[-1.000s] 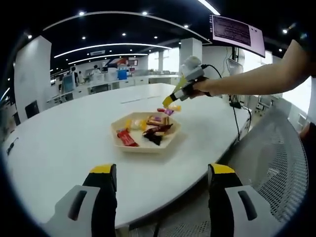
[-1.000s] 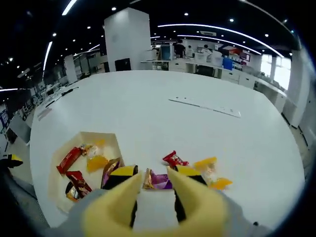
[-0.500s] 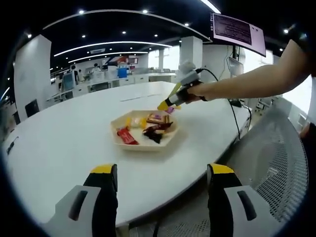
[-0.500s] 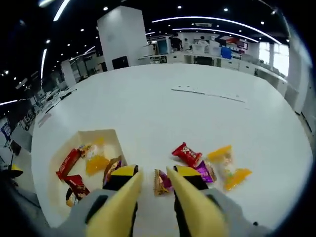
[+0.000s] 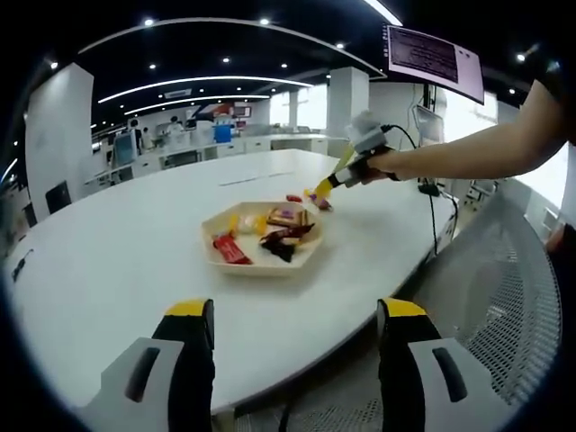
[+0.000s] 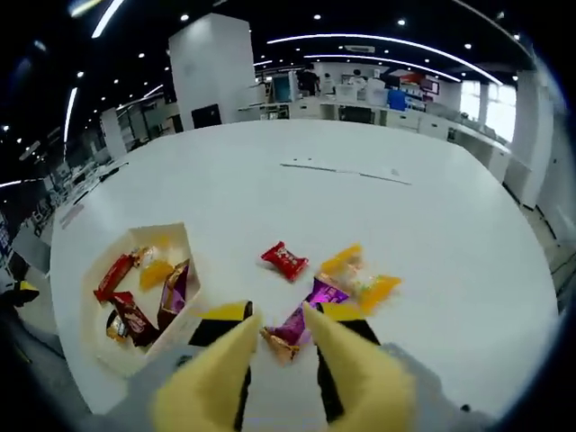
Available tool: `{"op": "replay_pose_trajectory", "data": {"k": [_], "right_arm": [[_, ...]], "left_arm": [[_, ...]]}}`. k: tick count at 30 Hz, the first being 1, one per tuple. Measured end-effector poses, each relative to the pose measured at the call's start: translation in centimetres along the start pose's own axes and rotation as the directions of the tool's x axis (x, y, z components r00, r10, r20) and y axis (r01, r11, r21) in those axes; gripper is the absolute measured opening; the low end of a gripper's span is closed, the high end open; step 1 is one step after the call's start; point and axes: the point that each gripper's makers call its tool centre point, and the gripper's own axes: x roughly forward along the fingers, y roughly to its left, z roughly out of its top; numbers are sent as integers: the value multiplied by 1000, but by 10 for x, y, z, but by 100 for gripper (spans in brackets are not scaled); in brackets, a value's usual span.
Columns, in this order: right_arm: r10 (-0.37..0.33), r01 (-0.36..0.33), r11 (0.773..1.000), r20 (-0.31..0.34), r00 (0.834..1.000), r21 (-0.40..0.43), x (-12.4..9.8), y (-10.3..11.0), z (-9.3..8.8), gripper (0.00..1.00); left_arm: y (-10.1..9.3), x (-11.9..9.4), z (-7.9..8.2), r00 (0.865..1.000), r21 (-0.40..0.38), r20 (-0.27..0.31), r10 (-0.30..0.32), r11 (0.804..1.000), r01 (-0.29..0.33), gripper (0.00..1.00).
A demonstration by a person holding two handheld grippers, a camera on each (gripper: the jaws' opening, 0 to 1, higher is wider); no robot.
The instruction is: Place the target food into the container with the food tongs after gripping and lifting it, then release it inside without dropping or visibly crushing the food.
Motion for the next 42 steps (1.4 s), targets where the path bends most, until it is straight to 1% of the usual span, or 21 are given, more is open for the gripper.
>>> {"op": "replay_pose_trajectory", "data": {"k": [1,3,5,9,13,15,16,17,19,20,21,22,23,24,26,27,31,37,39,40,42], "right_arm": [[-13,13,1000,3,1000,4,0,-3,0,27],[-50,50,998,-1,999,44,2,-12,0,27],[-56,56,996,-8,998,70,7,-13,-2,27],[-86,86,994,-12,996,72,15,-12,-2,28],[-114,114,988,-7,993,101,18,-12,1,28],[-124,123,987,6,992,103,18,-11,5,28],[-136,133,987,25,990,86,18,-11,9,28],[-137,134,988,39,990,73,17,-10,12,28],[-73,66,994,76,994,93,19,2,20,28],[-46,39,996,94,994,82,20,7,24,28],[-60,54,996,87,994,76,19,6,24,28],[-58,52,996,83,995,70,20,8,24,28],[-29,25,997,53,998,66,23,14,20,28],[-20,19,998,24,1000,53,25,17,15,27],[-41,41,999,-3,999,7,25,14,9,27],[-27,27,999,-16,1000,21,26,16,4,27],[-23,24,999,-19,1000,32,17,7,-2,26],[-52,53,998,-38,998,37,2,-17,-14,26],[-50,52,998,-40,998,42,-3,-21,-18,26],[-49,51,998,-42,998,40,-5,-23,-20,26],[-57,57,998,-52,997,4,-9,-27,-23,26]], "left_arm": [[0,0,0,1000,0,0,0,1000,0,70],[0,0,0,1000,0,1,-1,1000,1,70],[0,0,0,1000,0,2,1,1000,-1,70],[0,0,0,1000,-1,1,3,1000,-3,70],[0,0,0,1000,-1,-2,2,1000,-2,70],[0,0,0,1000,-1,-3,0,1000,0,70],[0,0,0,1000,-1,-2,-1,1000,1,70],[0,0,0,1000,-1,-2,-1,1000,1,70],[0,0,0,1000,-1,-2,-2,1000,2,70],[0,0,0,1000,-1,-2,-3,1000,3,70],[0,0,0,1000,-1,-1,-3,1000,3,70],[0,0,0,1000,-2,-2,-4,1000,4,70],[0,0,0,1000,-1,-3,-4,1000,4,70],[0,0,0,1000,-2,-3,-4,1000,4,70],[0,0,0,1000,-1,-5,-3,1000,3,70],[0,0,0,1000,-3,-5,-2,1000,2,70],[0,0,0,1000,-3,-3,1,1000,-1,70],[0,0,0,1000,-2,-1,-2,1000,2,70],[0,0,1,1000,-3,1,-1,1000,1,70],[0,0,0,1000,-3,1,-1,1000,1,70],[0,0,0,1000,-2,0,0,1000,0,70]]}}
